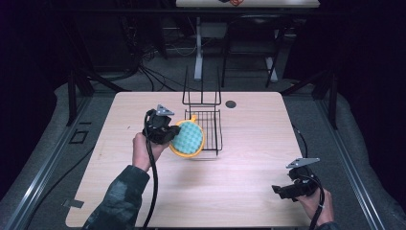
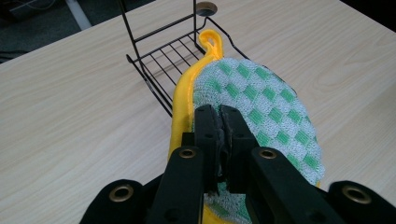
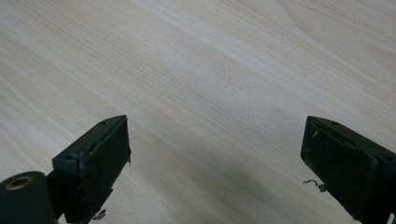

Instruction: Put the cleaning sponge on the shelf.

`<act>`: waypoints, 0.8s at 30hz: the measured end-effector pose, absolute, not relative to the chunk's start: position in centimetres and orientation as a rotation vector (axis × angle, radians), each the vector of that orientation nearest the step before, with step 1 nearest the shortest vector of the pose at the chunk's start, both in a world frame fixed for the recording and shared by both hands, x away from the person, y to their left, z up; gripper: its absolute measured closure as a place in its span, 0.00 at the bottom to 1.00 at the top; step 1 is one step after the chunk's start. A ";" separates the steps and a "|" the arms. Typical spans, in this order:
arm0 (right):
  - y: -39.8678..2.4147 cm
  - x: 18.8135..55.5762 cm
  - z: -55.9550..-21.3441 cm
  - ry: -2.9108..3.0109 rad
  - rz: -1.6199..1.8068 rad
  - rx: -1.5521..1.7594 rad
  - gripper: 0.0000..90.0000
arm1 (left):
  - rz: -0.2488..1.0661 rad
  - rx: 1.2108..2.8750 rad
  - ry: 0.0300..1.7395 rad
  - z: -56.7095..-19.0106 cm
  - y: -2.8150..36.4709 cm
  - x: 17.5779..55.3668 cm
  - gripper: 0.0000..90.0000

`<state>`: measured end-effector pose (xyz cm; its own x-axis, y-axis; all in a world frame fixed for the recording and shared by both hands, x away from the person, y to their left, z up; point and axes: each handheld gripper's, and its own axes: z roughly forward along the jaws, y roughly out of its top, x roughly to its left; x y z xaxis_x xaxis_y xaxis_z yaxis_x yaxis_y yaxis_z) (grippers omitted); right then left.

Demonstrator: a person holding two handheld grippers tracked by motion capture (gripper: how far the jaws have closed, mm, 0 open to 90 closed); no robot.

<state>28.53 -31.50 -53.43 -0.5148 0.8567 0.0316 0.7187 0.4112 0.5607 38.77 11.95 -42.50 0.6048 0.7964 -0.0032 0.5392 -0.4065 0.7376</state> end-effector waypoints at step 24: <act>-31.5 28.5 -53.4 2.408 0.766 1.375 0.09 | 0.457 2.049 1.112 -44.4 11.6 40.4 0.96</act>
<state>28.51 -31.49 -53.37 -0.5162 0.8559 0.0306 0.7165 0.4119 0.5630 40.45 11.57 -44.36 0.5596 0.8279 -0.0388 0.5613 -0.3441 0.7527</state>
